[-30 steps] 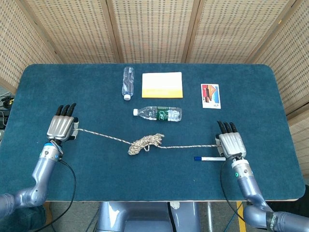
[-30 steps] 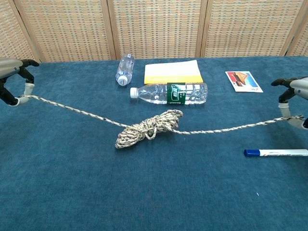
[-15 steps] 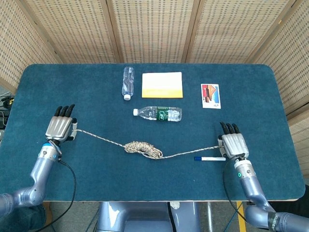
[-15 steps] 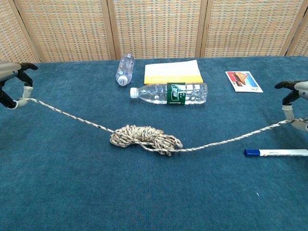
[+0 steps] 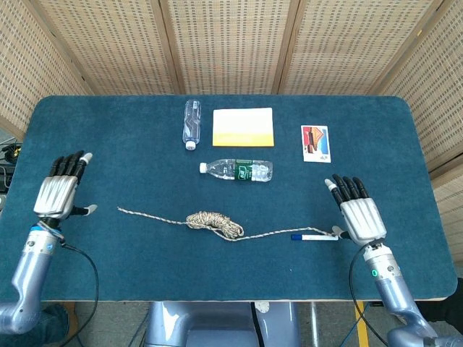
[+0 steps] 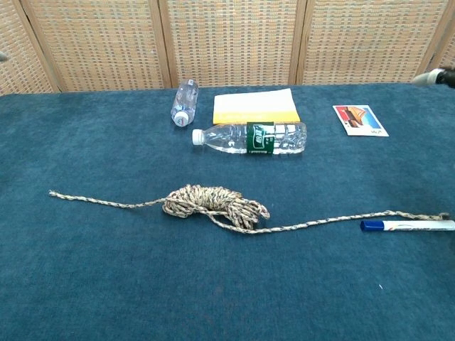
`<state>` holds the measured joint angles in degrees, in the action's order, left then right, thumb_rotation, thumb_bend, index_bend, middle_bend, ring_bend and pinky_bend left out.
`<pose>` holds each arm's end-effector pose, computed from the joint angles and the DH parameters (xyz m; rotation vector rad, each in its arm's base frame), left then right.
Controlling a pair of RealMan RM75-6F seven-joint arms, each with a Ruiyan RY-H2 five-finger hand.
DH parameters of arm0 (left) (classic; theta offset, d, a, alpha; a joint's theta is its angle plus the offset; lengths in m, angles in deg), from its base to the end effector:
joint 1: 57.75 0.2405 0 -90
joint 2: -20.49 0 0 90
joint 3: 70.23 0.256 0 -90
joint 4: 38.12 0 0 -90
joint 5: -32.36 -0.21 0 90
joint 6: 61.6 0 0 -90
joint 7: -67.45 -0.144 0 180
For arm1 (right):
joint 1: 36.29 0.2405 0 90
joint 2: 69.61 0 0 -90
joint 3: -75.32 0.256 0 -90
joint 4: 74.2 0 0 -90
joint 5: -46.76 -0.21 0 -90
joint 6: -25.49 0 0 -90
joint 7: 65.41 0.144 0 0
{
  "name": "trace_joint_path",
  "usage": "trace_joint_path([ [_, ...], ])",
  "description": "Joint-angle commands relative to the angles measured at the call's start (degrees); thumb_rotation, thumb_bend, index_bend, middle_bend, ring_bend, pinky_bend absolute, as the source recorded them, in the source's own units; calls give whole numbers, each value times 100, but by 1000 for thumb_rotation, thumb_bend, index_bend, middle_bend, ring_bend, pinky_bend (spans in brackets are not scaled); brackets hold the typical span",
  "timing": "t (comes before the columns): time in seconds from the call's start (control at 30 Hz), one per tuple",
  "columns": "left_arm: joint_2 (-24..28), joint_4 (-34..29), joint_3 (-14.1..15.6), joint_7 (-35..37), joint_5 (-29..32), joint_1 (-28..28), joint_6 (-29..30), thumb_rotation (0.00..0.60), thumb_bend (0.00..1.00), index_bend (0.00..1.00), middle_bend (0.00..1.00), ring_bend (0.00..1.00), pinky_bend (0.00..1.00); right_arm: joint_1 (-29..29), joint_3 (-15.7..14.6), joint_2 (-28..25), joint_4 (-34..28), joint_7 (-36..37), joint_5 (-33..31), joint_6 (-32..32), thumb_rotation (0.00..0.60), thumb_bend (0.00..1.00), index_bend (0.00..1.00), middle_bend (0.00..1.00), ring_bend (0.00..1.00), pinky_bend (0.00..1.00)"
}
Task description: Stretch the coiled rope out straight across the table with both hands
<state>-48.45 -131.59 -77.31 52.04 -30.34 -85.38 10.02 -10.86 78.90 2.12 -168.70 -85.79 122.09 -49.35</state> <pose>-0.2569 0.3065 0.1238 -1.4562 -0.8868 -0.8127 -0.2368 -0.2785 0.0970 1.6317 -0.7286 0.8452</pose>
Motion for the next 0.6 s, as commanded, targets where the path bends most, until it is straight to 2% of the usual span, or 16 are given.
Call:
trace_joint_path([
  [0.03,243,-310,186,323,-391,611,803,600,0,0,0,0,0,-315,-125,-212,-85,304,513,-545,600,0,0,0,0,0],
  [0.13,392,-510,407,693,-730,1084,1313,600,0,0,0,0,0,-582,-282,-268,-73,557,974,-989,600,0,0,0,0,0],
  [0.17,458,-564,607,880,-877,1392,1590,600,0,0,0,0,0,-717,-378,-251,-15,586,1227,-1243,600,0,0,0,0,0],
  [0.27,496,-379,907,1304,-1408,1790,1960,600,0,0,0,0,0,-961,-494,-94,217,549,1579,-1622,600,0,0,0,0,0],
  [0.43,452,-18,1088,1642,-1769,2073,2065,600,0,0,0,0,0,-1232,-581,-19,261,302,1776,-1848,600,0,0,0,0,0],
  [0.6,420,112,1072,1759,-1918,2185,2074,600,0,0,0,0,0,-1410,-619,-134,14,127,1732,-1817,600,0,0,0,0,0],
])
